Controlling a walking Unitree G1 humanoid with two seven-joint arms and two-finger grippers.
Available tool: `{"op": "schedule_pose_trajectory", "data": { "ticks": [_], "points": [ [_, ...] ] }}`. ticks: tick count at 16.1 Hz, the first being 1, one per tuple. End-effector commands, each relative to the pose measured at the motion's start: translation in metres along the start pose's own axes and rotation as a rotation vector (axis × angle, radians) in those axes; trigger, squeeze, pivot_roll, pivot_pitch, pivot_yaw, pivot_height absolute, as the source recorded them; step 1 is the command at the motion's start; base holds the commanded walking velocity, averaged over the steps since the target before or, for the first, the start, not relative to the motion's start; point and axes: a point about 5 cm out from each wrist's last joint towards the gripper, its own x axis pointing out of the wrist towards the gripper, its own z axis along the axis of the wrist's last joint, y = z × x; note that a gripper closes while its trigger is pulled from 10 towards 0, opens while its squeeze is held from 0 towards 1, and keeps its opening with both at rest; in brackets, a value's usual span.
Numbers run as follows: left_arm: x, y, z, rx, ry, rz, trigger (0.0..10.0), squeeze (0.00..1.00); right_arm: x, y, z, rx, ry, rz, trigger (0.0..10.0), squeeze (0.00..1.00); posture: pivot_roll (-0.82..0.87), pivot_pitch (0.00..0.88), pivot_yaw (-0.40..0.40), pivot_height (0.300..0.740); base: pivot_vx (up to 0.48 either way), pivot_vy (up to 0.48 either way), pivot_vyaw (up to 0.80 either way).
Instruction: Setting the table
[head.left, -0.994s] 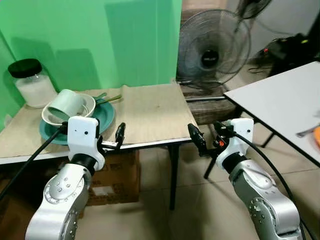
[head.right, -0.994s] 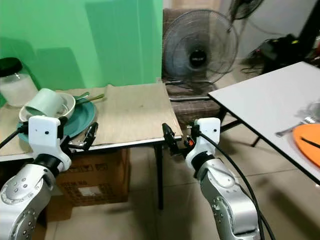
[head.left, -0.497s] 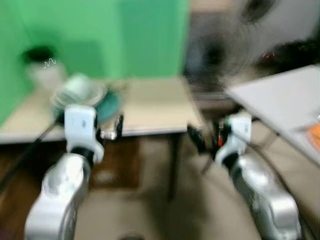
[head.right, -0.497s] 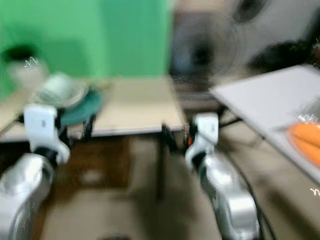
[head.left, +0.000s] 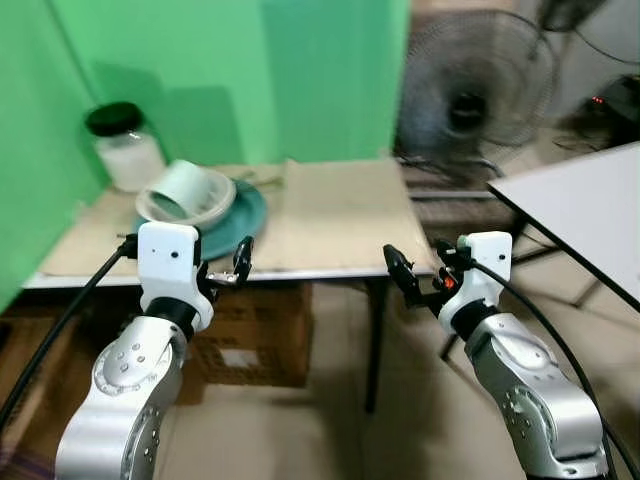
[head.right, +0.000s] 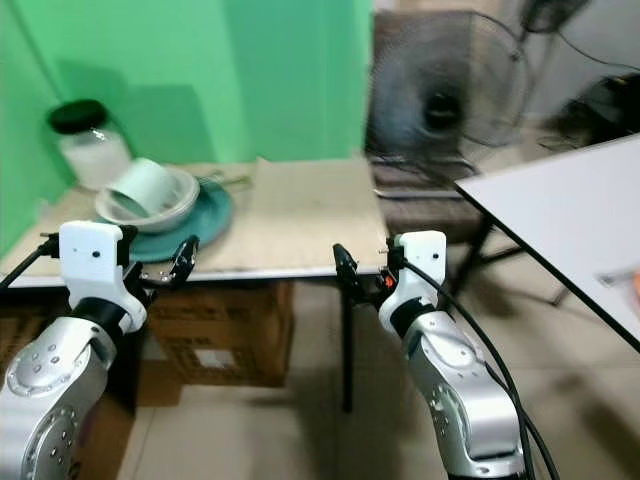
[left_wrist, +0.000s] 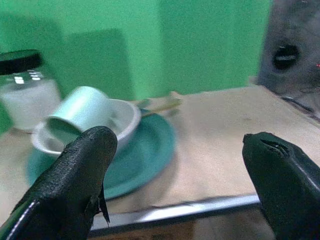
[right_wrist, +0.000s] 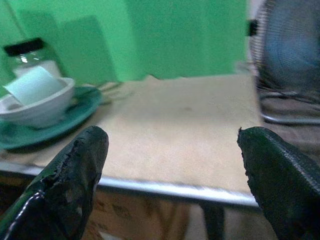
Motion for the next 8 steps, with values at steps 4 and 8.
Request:
{"op": "schedule_pose_trajectory", "data": {
  "ticks": [4, 8],
  "points": [
    [-0.0022, 0.0058, 0.0008, 0.023, 0.007, 0.017, 10.0, 0.0, 0.0067, 0.0083, 0.0026, 0.0, -0.011, 0.042, 10.0, 1.0, 0.02, 0.0, 0.039, 0.74, 0.264, 0.0, 0.4],
    [-0.0024, 0.0074, 0.001, 0.03, 0.011, 0.015, 10.0, 0.0, 0.0097, 0.0093, 0.0033, 0.009, -0.021, 0.042, 10.0, 1.0, 0.03, 0.0, 0.044, 0.74, 0.262, 0.0, 0.43]
  ]
}}
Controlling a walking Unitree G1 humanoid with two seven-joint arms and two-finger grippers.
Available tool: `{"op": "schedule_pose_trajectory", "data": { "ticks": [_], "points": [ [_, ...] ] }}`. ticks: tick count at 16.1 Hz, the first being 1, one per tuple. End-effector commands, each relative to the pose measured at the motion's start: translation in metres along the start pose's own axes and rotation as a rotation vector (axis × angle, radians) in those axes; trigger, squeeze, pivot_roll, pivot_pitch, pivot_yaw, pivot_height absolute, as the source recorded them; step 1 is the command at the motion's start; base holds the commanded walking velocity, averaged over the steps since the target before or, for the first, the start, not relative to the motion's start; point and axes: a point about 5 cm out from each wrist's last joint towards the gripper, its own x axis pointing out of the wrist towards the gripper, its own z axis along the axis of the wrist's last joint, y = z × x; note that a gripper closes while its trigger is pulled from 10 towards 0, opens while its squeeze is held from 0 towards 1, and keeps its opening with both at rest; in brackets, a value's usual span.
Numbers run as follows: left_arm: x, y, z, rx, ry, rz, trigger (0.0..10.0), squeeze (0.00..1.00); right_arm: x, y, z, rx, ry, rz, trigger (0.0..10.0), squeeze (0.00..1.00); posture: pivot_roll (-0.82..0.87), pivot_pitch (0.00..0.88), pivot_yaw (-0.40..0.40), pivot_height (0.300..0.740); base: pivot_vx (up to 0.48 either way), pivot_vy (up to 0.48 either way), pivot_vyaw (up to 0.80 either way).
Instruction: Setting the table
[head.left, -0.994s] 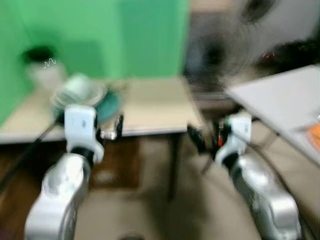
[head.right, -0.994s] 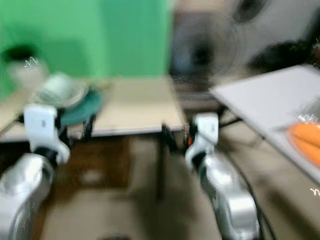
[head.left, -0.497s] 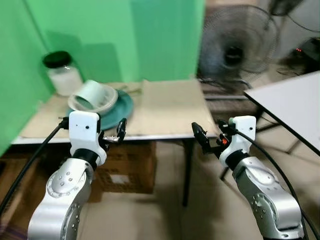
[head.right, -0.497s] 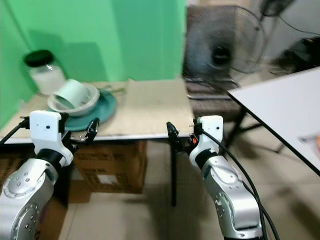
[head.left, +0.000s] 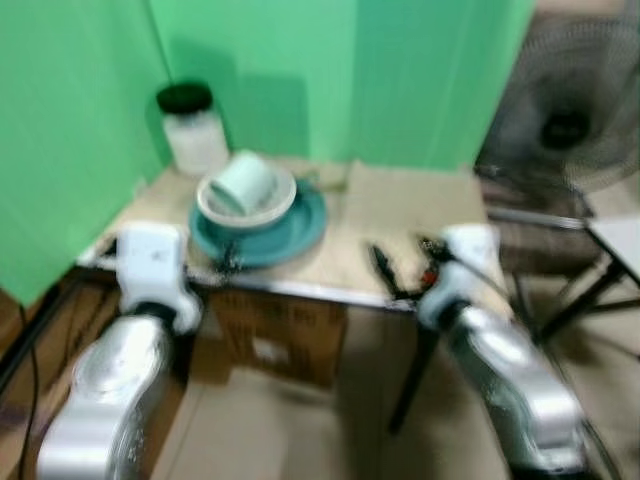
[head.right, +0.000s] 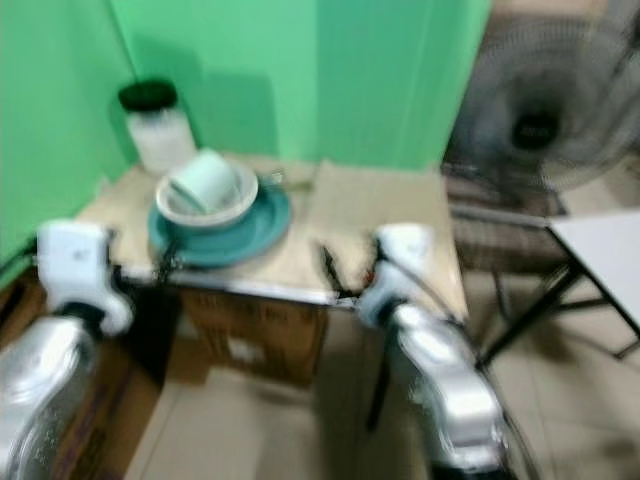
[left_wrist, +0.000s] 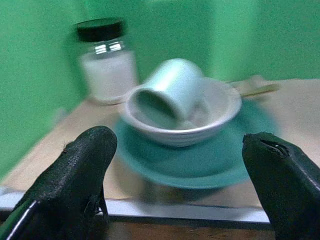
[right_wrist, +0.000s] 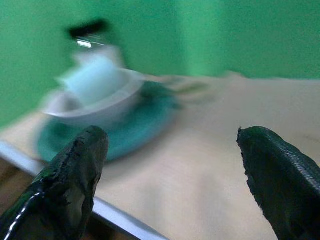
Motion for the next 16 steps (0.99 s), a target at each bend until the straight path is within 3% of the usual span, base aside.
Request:
{"op": "schedule_pose_trajectory", "data": {
  "ticks": [1, 8, 9, 14, 16],
  "points": [
    [0.0009, -0.0057, 0.0048, 0.003, -0.016, -0.033, 10.0, 0.0, -0.0031, -0.0098, 0.002, -0.013, -0.014, -0.04, 10.0, 1.0, 0.03, 0.0, 0.046, 0.74, 0.262, 0.0, 0.0],
    [0.0032, -0.0036, 0.0058, 0.008, -0.018, -0.038, 10.0, 0.0, -0.0026, -0.0112, 0.0024, -0.004, -0.02, -0.048, 10.0, 1.0, 0.03, 0.0, 0.048, 0.74, 0.253, 0.0, 0.0],
    [0.0047, -0.0036, 0.0058, 0.004, -0.016, -0.05, 10.0, 0.0, -0.0025, -0.0132, 0.003, -0.007, -0.022, -0.054, 10.0, 0.9, 0.03, 0.0, 0.052, 0.74, 0.247, 0.0, 0.0],
    [0.0071, -0.0058, 0.0055, -0.005, -0.012, -0.077, 10.0, 0.0, -0.0024, -0.0157, 0.0037, -0.012, -0.026, -0.064, 10.0, 0.74, 0.02, 0.0, 0.05, 0.74, 0.145, 0.0, 0.0],
    [0.0087, -0.0054, 0.0047, -0.011, -0.009, -0.082, 10.0, 0.0, -0.0016, -0.0148, 0.004, -0.013, -0.025, -0.06, 10.0, 0.61, 0.02, 0.0, 0.048, 0.74, 0.0, 0.0, 0.0]
  ]
}}
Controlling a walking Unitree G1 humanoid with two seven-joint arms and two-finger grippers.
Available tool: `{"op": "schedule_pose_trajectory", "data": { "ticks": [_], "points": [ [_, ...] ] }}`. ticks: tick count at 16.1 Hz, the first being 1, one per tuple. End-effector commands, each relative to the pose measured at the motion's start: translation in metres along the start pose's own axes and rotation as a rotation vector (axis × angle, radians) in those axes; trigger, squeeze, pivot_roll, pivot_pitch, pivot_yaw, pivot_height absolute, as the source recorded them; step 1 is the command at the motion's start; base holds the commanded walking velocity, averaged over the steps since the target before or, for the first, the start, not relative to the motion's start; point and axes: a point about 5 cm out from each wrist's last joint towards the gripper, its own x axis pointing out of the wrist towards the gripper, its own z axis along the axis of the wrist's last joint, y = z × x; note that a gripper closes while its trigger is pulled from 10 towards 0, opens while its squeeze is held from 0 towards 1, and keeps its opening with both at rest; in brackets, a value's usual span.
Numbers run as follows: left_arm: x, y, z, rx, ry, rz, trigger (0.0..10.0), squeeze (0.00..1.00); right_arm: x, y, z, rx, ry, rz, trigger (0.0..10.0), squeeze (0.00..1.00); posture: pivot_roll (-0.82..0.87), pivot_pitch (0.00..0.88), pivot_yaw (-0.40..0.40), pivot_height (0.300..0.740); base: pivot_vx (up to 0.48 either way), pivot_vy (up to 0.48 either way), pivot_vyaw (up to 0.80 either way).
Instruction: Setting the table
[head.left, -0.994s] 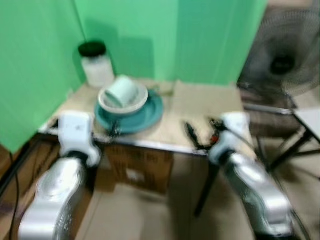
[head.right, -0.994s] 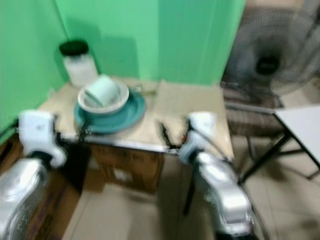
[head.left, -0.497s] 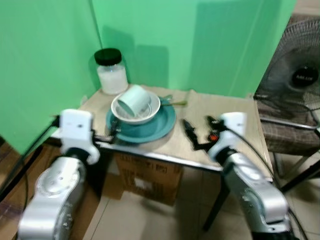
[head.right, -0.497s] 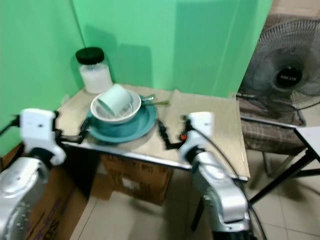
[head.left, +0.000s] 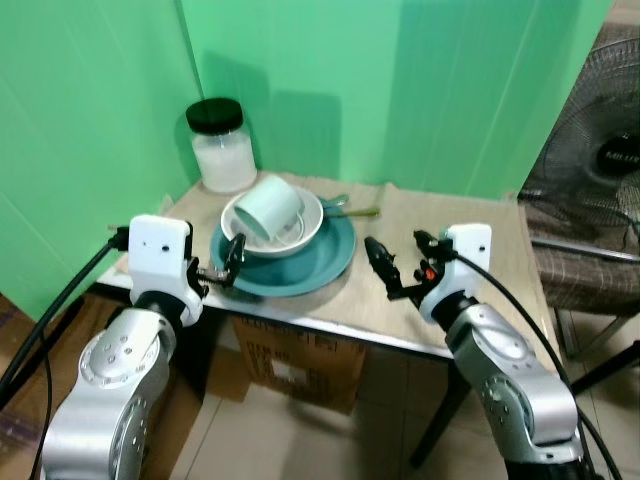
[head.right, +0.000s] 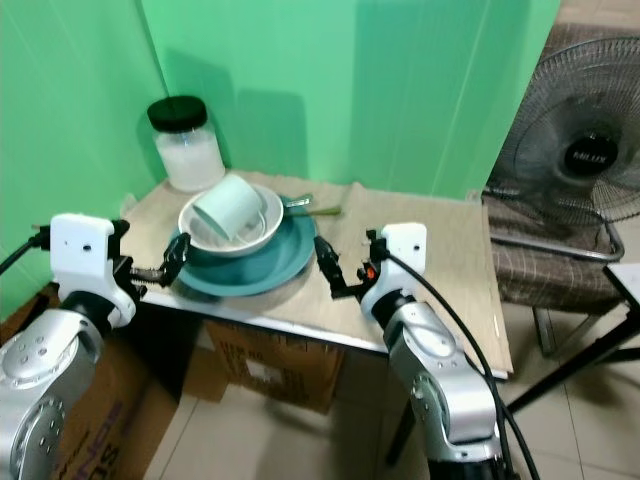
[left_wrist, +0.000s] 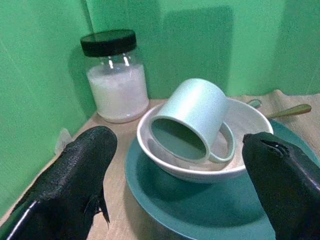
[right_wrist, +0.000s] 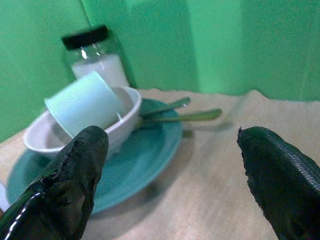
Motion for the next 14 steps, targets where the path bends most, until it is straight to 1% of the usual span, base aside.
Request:
{"op": "schedule_pose_trajectory", "data": {
  "ticks": [1, 2, 3, 5, 6, 7, 8, 11, 13, 14],
  "points": [
    [0.003, 0.0, 0.0, -0.02, 0.005, -0.018, 10.0, 0.0, 0.001, -0.002, 0.004, -0.014, -0.013, 0.002, 10.0, 0.27, 0.02, 0.0, 0.048, 0.74, 0.0, 0.0, 0.0],
    [0.006, -0.001, 0.0, -0.062, -0.002, -0.035, 10.0, 0.0, 0.001, -0.002, 0.006, -0.012, -0.021, 0.021, 10.0, 0.0, 0.02, 0.0, 0.048, 0.74, 0.0, 0.0, 0.0],
    [0.008, -0.002, 0.0, -0.069, 0.0, -0.041, 10.0, 0.0, 0.001, -0.002, 0.007, -0.012, -0.023, 0.035, 10.0, 0.0, 0.02, 0.0, 0.048, 0.74, 0.0, 0.0, 0.0],
    [0.016, 0.002, -0.005, -0.094, 0.037, -0.044, 10.0, 0.0, 0.002, -0.001, 0.013, -0.065, -0.025, 0.12, 10.0, 0.0, 0.01, 0.0, 0.049, 0.74, 0.0, 0.0, 0.0],
    [0.018, 0.003, -0.006, -0.098, 0.041, -0.042, 10.0, 0.0, 0.002, -0.001, 0.015, -0.069, -0.025, 0.133, 10.0, 0.0, 0.01, 0.0, 0.048, 0.74, 0.0, 0.0, 0.0],
    [0.026, 0.007, -0.005, -0.11, 0.036, -0.059, 10.0, 0.0, 0.004, -0.003, 0.018, -0.079, -0.024, 0.16, 10.0, 0.0, 0.01, 0.0, 0.047, 0.74, 0.0, 0.0, 0.0],
    [0.038, 0.012, -0.002, -0.133, 0.024, -0.088, 10.0, 0.0, 0.006, -0.004, 0.022, -0.093, -0.027, 0.184, 10.0, 0.0, 0.01, 0.0, 0.04, 0.74, 0.0, 0.0, 0.0],
    [0.062, 0.025, 0.0, -0.199, 0.029, -0.113, 10.0, 0.0, 0.008, -0.003, 0.025, -0.145, -0.025, 0.236, 10.0, 0.0, 0.0, 0.0, 0.032, 0.74, 0.0, 0.0, 0.0],
    [0.083, 0.035, 0.001, -0.288, 0.043, -0.147, 10.0, 0.0, 0.009, -0.001, 0.027, -0.175, -0.018, 0.277, 10.0, 0.0, -0.03, 0.0, 0.032, 0.74, 0.0, 0.0, 0.0],
    [0.091, 0.037, 0.001, -0.329, 0.06, -0.163, 10.0, 0.0, 0.008, 0.0, 0.028, -0.189, -0.011, 0.3, 10.0, 0.0, -0.03, 0.0, 0.032, 0.74, 0.0, 0.0, 0.0]
  ]
}}
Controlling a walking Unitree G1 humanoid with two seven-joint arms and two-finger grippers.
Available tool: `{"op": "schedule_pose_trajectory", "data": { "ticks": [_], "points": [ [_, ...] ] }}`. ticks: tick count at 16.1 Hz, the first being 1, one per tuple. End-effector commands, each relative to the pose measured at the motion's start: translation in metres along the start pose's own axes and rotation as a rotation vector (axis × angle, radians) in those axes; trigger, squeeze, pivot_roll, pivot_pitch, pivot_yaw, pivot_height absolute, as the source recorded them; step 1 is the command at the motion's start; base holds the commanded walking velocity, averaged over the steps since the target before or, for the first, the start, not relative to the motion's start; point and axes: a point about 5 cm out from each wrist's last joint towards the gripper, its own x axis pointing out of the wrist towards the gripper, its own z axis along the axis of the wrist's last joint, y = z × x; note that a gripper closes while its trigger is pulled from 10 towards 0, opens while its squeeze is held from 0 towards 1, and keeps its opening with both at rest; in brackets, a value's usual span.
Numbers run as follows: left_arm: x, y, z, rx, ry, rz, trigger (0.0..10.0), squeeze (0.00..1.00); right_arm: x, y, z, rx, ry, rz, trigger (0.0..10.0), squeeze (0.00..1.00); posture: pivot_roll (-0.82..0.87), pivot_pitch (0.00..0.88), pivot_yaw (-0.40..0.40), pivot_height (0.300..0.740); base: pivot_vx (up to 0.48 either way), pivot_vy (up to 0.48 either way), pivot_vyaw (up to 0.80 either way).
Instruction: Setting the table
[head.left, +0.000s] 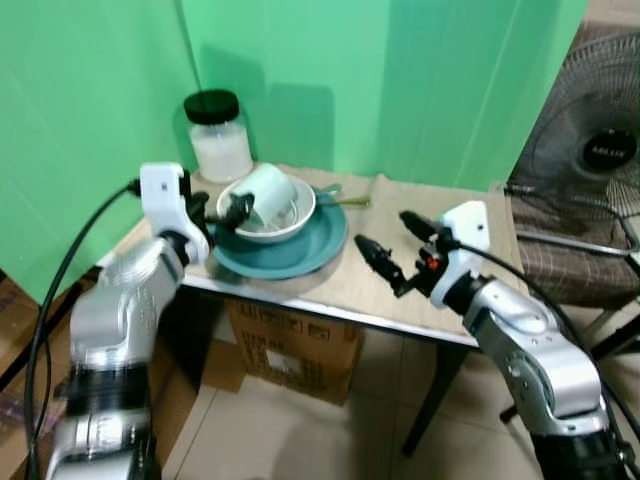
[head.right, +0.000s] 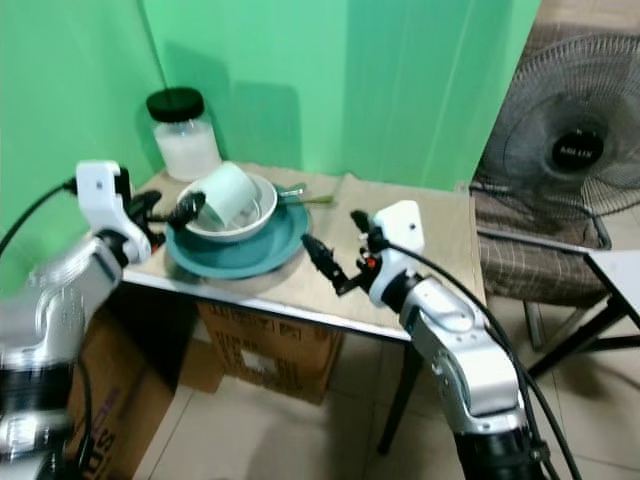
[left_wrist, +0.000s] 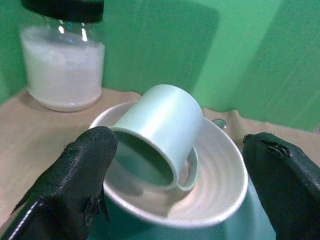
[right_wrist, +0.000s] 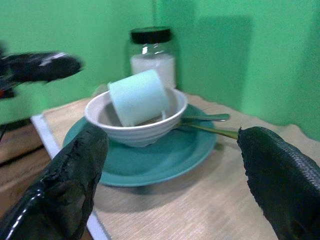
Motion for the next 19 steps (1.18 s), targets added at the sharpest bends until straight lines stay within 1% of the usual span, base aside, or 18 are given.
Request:
{"op": "schedule_pose_trajectory", "data": {
  "ticks": [1, 3, 4, 5, 7, 9, 11, 12, 14, 15, 16, 17, 19],
  "points": [
    [0.001, 0.003, 0.0, -0.019, 0.002, -0.007, 10.0, 0.0, 0.001, 0.001, 0.004, -0.012, -0.01, 0.018, 10.0, 0.0, -0.03, 0.0, 0.032, 0.74, 0.0, 0.0, 0.0],
    [0.016, 0.012, -0.003, -0.108, 0.058, 0.011, 10.0, 0.0, -0.003, 0.004, 0.007, -0.058, 0.019, 0.115, 10.0, 0.0, -0.06, 0.0, 0.039, 0.74, 0.0, 0.0, 0.0],
    [0.019, 0.013, -0.003, -0.126, 0.066, 0.012, 10.0, 0.0, -0.004, 0.005, 0.007, -0.062, 0.023, 0.124, 10.0, 0.0, -0.06, 0.0, 0.039, 0.74, 0.0, 0.0, 0.0],
    [0.025, 0.014, -0.002, -0.16, 0.068, -0.013, 10.0, 0.0, -0.005, 0.003, 0.009, -0.073, 0.027, 0.138, 10.0, 0.0, -0.07, 0.0, 0.041, 0.74, 0.0, 0.0, 0.0],
    [0.03, 0.015, 0.003, -0.203, 0.06, -0.033, 10.0, 0.0, -0.006, 0.002, 0.011, -0.082, 0.028, 0.139, 10.0, 0.0, -0.08, 0.0, 0.041, 0.74, 0.0, 0.0, 0.0],
    [0.037, 0.012, 0.01, -0.255, 0.067, -0.061, 10.0, 0.0, -0.008, 0.002, 0.013, -0.086, 0.031, 0.147, 10.0, 0.0, -0.09, 0.0, 0.045, 0.74, 0.0, 0.0, 0.0],
    [0.04, 0.011, 0.012, -0.318, 0.078, -0.076, 10.0, 0.0, -0.009, 0.003, 0.013, -0.085, 0.034, 0.154, 10.0, 0.0, -0.09, 0.0, 0.047, 0.74, 0.0, 0.0, 0.0],
    [0.041, 0.012, 0.012, -0.336, 0.087, -0.073, 10.0, 0.0, -0.01, 0.003, 0.014, -0.085, 0.035, 0.157, 10.0, 0.0, -0.09, 0.0, 0.047, 0.74, 0.0, 0.0, 0.0],
    [0.046, 0.012, 0.012, -0.425, 0.104, -0.062, 10.0, 0.0, -0.01, 0.004, 0.014, -0.086, 0.042, 0.173, 10.0, 0.0, -0.09, 0.0, 0.048, 0.74, 0.0, 0.0, 0.0],
    [0.047, 0.012, 0.012, -0.457, 0.1, -0.055, 10.0, 0.0, -0.01, 0.005, 0.014, -0.088, 0.046, 0.181, 10.0, 0.0, -0.1, 0.0, 0.049, 0.74, 0.0, 0.0, 0.0],
    [0.048, 0.011, 0.012, -0.486, 0.1, -0.052, 10.0, 0.0, -0.011, 0.006, 0.014, -0.09, 0.051, 0.194, 10.0, 0.0, -0.1, 0.0, 0.05, 0.74, 0.0, 0.0, 0.0],
    [0.048, 0.011, 0.011, -0.498, 0.103, -0.051, 10.0, 0.0, -0.011, 0.008, 0.014, -0.093, 0.059, 0.209, 10.0, 0.0, -0.1, 0.0, 0.049, 0.74, 0.0, 0.0, 0.0],
    [0.05, 0.011, 0.011, -0.534, 0.058, -0.069, 10.0, 0.0, -0.012, 0.01, 0.013, -0.092, 0.065, 0.226, 10.0, 0.0, -0.1, 0.0, 0.046, 0.74, 0.0, 0.0, 0.0]
  ]
}}
